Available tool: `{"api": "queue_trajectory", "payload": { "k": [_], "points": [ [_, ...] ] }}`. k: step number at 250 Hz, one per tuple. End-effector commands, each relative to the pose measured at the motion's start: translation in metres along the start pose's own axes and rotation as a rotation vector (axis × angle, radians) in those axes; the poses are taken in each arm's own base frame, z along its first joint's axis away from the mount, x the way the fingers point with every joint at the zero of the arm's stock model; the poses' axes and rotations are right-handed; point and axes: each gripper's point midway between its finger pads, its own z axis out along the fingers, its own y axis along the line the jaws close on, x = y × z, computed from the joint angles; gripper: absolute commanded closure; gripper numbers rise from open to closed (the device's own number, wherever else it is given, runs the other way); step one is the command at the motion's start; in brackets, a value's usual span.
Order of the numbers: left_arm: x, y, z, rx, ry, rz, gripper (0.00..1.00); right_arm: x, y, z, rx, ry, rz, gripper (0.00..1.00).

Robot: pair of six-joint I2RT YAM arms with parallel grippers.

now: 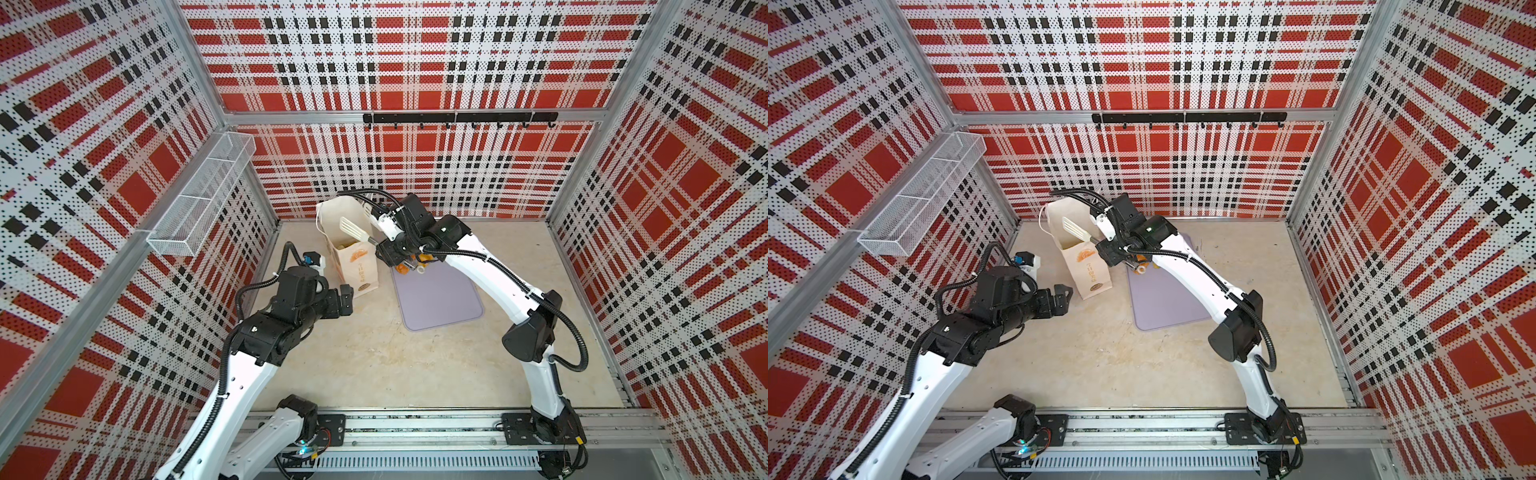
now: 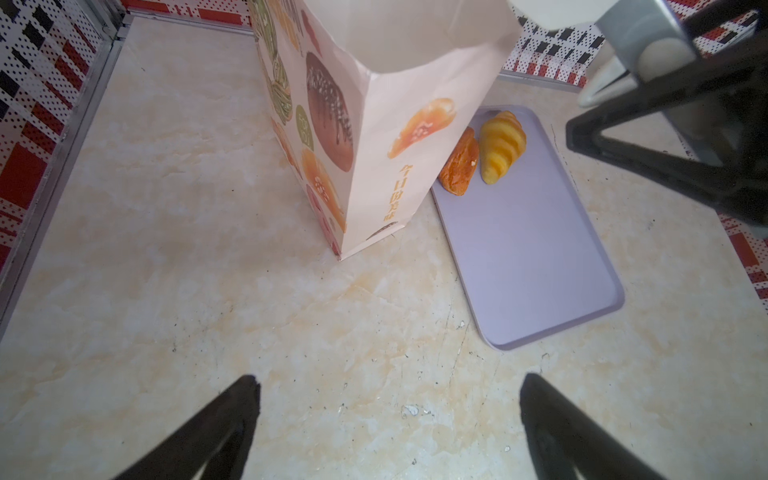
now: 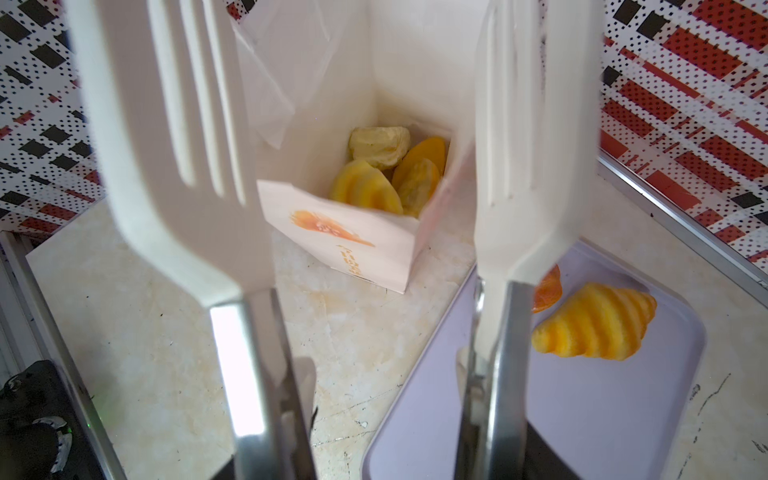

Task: Place the fake bread into the paper bag
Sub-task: 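Carry the yellow striped bun in the tongs over the bag opening, then open the tongs with right gripper to drop the yellow bun into the bag, then move the empty tongs with right gripper back over the tray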

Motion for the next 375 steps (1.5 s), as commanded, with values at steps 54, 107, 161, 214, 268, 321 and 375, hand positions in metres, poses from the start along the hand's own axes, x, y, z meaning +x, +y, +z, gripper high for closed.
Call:
{"api": "queue_trajectory", "payload": {
  "k": [54, 107, 161, 214, 268, 321, 375],
  "points": [
    [0.002, 0.000, 0.003, 0.018, -0.018, -0.030, 0.01, -0.023, -0.014, -0.051, 0.082, -0.109, -0.025, 0.39],
    [0.005, 0.001, 0.001, 0.016, -0.036, -0.045, 0.00, -0.008, -0.031, -0.066, 0.133, -0.108, 0.007, 0.39],
    [0.001, -0.024, 0.008, 0.041, -0.082, -0.021, 0.01, 0.004, -0.044, -0.077, 0.175, -0.101, 0.040, 0.38],
    [-0.005, -0.046, 0.015, 0.037, -0.101, 0.038, 0.01, 0.025, -0.058, -0.082, 0.184, -0.091, 0.101, 0.38],
    [-0.013, -0.060, 0.022, 0.062, -0.148, 0.024, 0.01, 0.052, -0.078, -0.083, 0.216, -0.058, 0.150, 0.39],
    [-0.017, -0.075, 0.037, 0.063, -0.125, 0.044, 0.01, 0.075, -0.101, -0.083, 0.243, -0.028, 0.203, 0.38],
    [-0.024, -0.093, 0.050, 0.057, -0.115, 0.081, 0.00, 0.100, -0.127, -0.077, 0.269, 0.020, 0.254, 0.38]
  ]
}}
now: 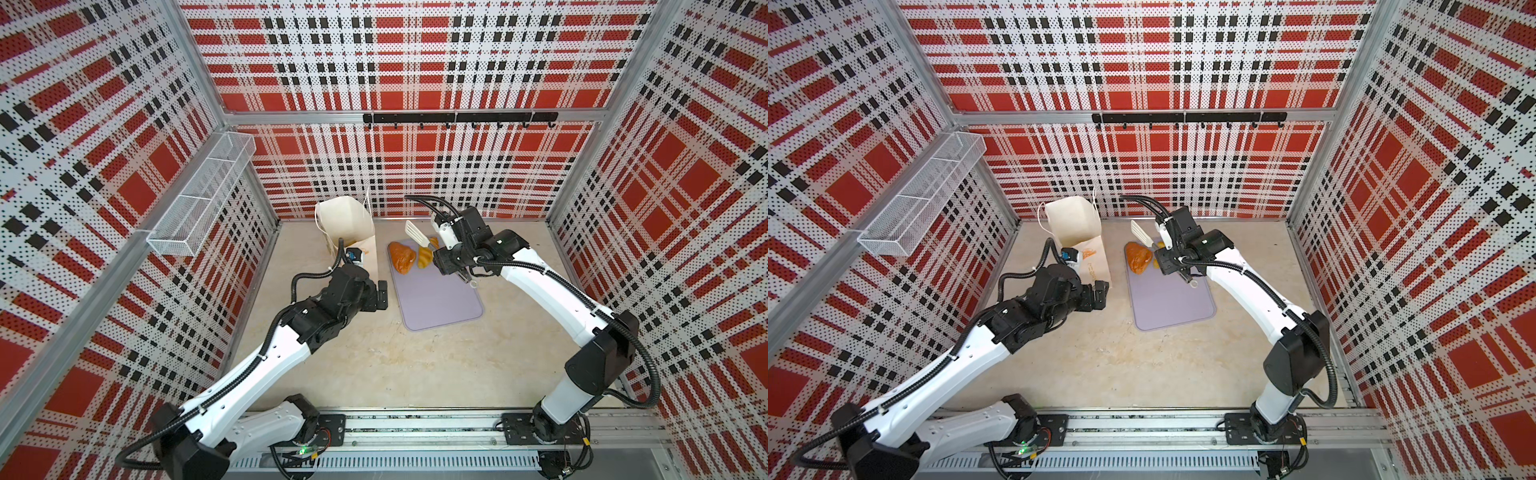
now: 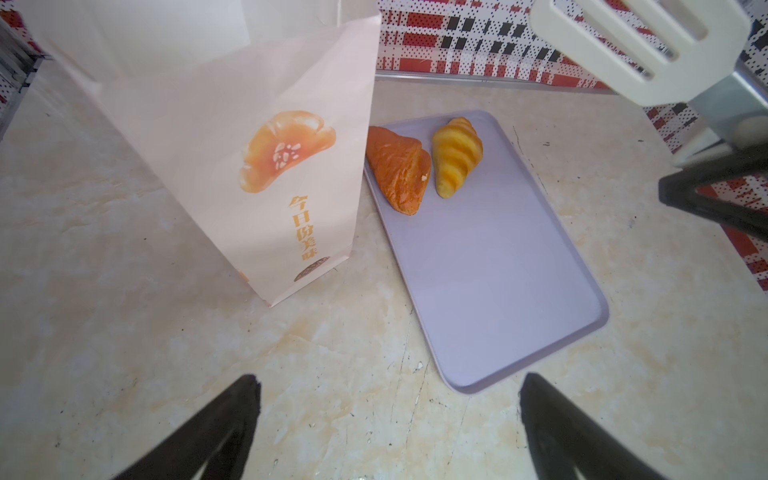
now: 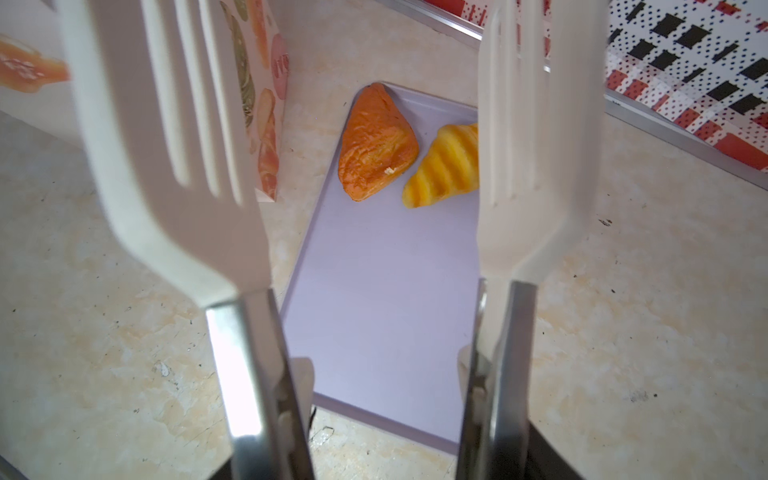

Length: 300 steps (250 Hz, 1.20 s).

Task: Place the fake bread into the paper bag
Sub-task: 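Move the empty tongs with right gripper back over the tray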

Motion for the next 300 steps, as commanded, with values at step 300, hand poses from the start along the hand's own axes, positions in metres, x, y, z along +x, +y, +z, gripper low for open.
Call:
{"api": "queue_trajectory", "payload": {
  "k": [300],
  "points": [
    [0.078, -0.070, 0.062, 0.183, 0.342, 0.263, 0.01, 0.080, 0.001, 0.116, 0.021, 0.394, 0.425, 0.42]
  ]
}}
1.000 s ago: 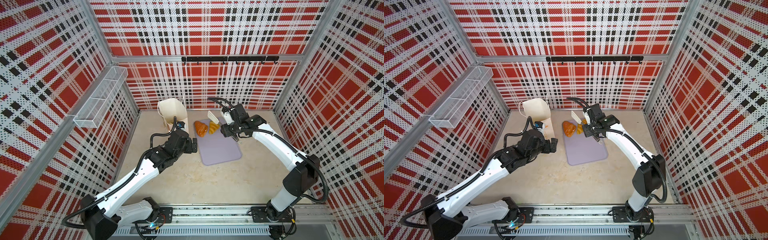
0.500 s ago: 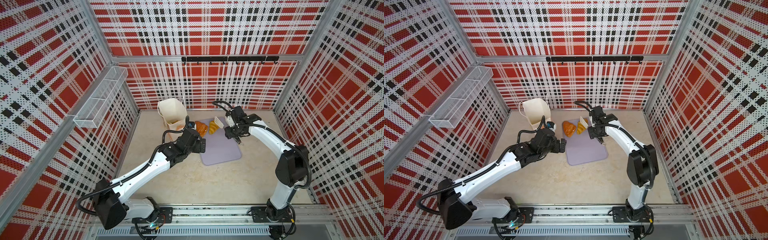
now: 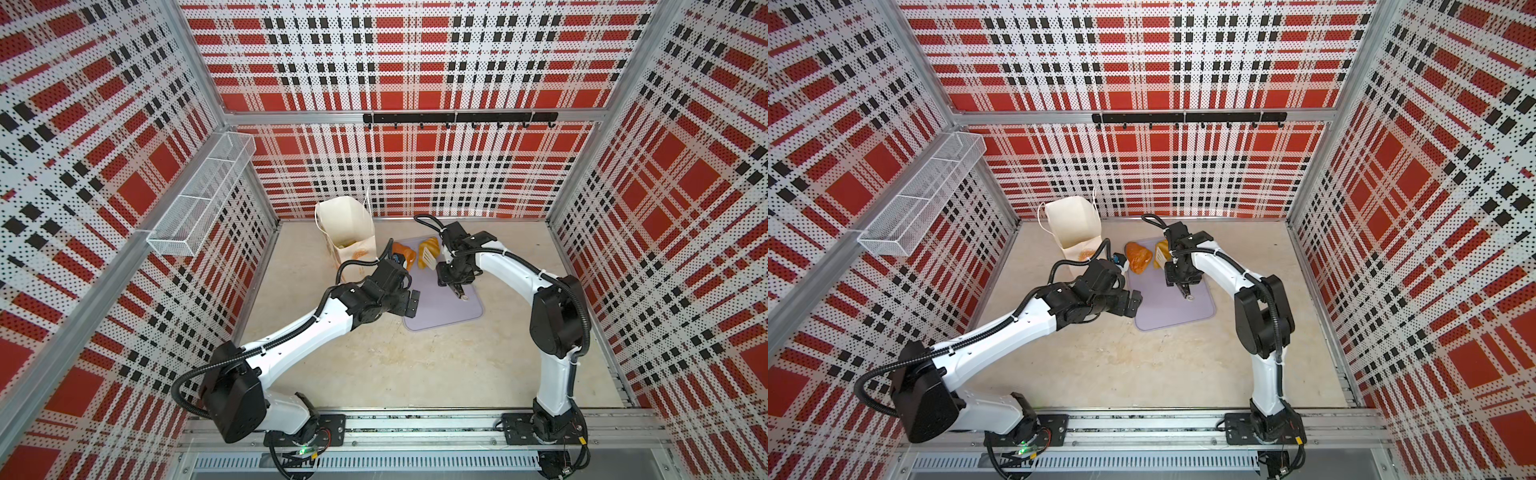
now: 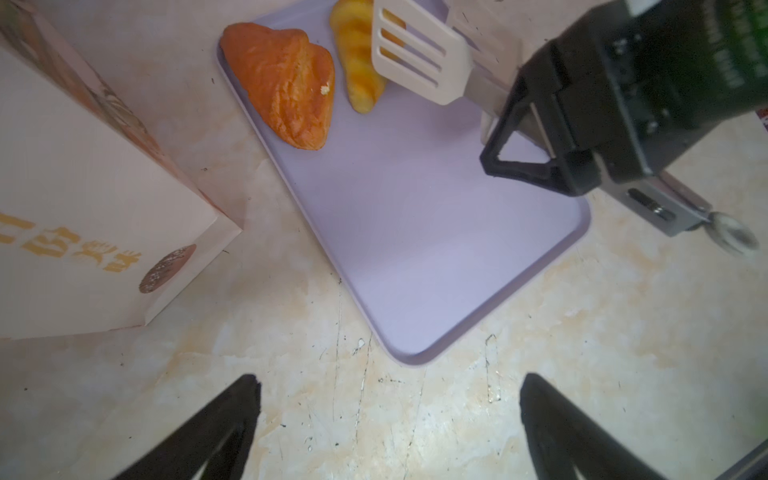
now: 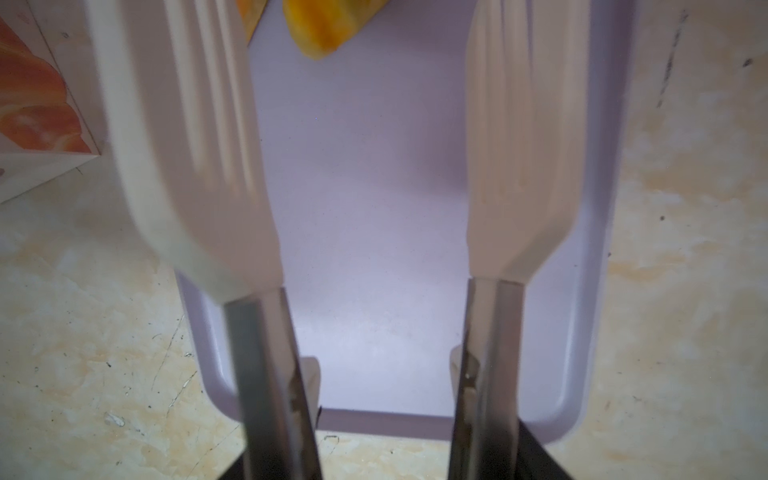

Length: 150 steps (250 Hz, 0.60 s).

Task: Place the fake bread into the paper bag
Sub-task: 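Move the empty tongs with right gripper back over the tray, then lower the tongs onto the yellow striped croissant and pinch it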

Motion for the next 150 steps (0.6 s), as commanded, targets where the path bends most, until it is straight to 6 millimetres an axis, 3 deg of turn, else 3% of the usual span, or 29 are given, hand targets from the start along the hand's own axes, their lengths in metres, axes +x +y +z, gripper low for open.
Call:
{"api": "queue_trajectory", "payload": {
  "k": [1, 69, 150],
  "points": [
    [0.021, -0.006, 0.007, 0.035, 0.080, 0.056, 0.01, -0.008, 0.015, 0.000, -0.021, -0.019, 0.081, 0.42],
    [0.039, -0.006, 0.014, 0.049, 0.144, 0.130, 0.01, -0.017, 0.020, 0.013, 0.019, -0.032, 0.142, 0.41],
    [0.045, -0.006, 0.018, 0.061, 0.156, 0.167, 0.01, -0.026, 0.022, 0.028, 0.065, -0.019, 0.138, 0.44]
  ]
}}
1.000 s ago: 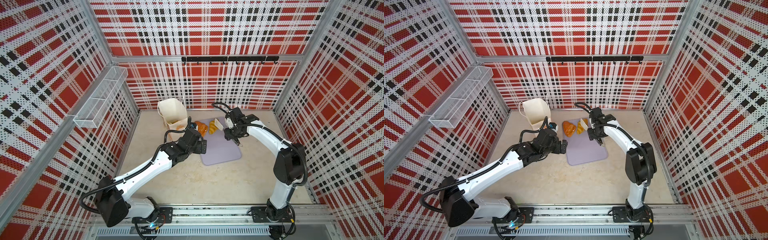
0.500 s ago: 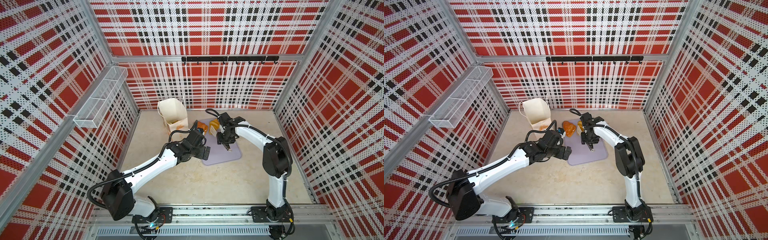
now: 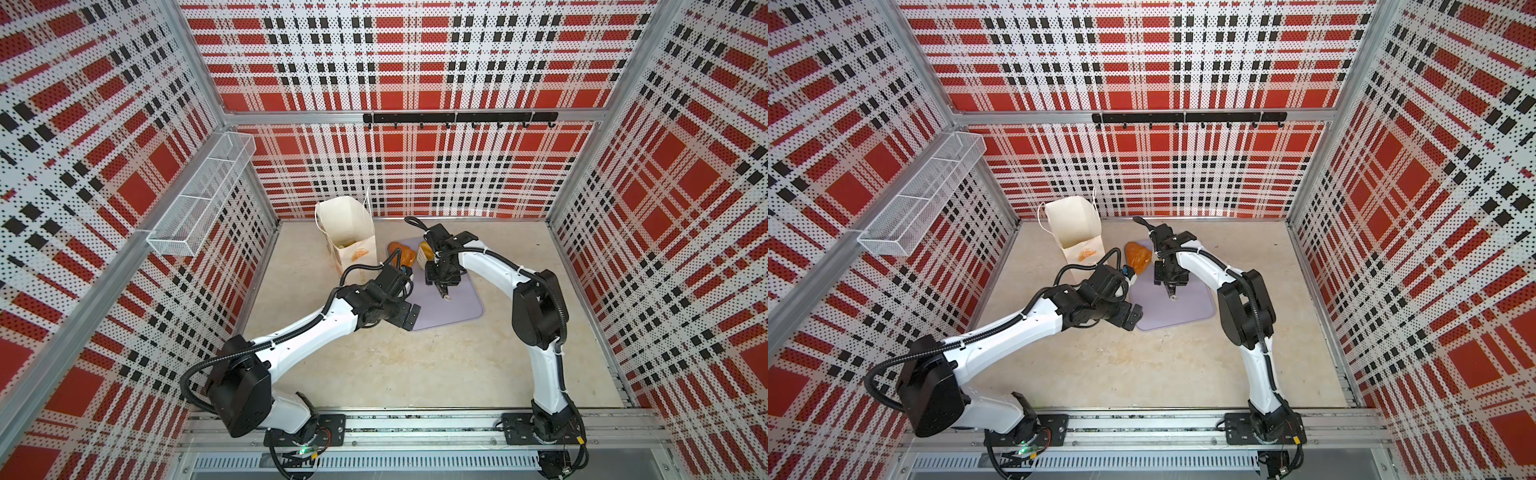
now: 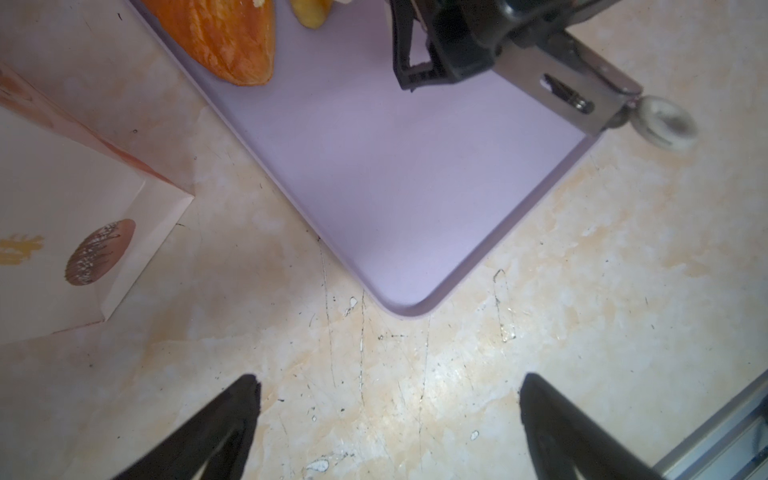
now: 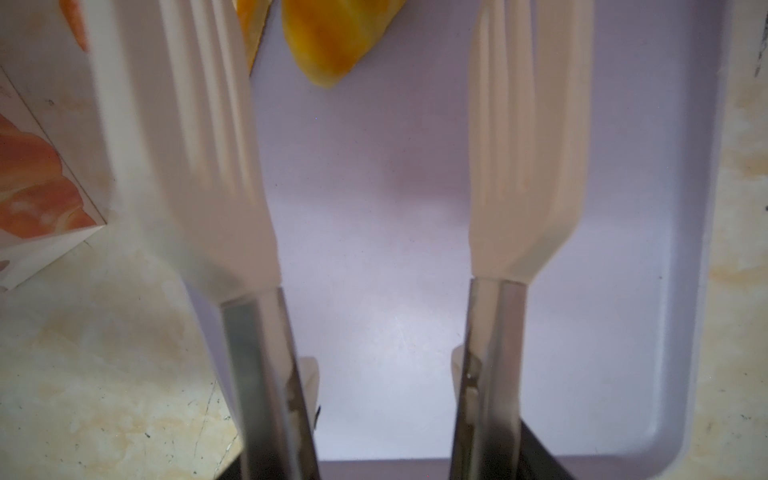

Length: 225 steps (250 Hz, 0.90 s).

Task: Place the fake bread into the paper bag
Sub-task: 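Lower the tongs onto the yellow striped croissant and pinch it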

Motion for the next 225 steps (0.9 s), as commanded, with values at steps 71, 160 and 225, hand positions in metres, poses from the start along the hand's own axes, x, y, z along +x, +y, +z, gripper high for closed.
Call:
{"api": "queue_trajectory", "payload": {
  "k": [71, 160, 225],
  "points": [
    [0.008, 0.006, 0.002, 0.008, -0.003, 0.002, 0.01, 0.000, -0.003, 0.016, 0.098, 0.063, -0.035, 0.48],
    [0.006, 0.007, 0.002, 0.021, -0.009, -0.017, 0.01, 0.018, -0.041, -0.003, 0.187, 0.083, -0.054, 0.50],
    [0.006, 0.006, 0.001, 0.032, -0.014, -0.012, 0.01, 0.024, -0.056, -0.020, 0.205, 0.052, -0.034, 0.49]
  ]
}}
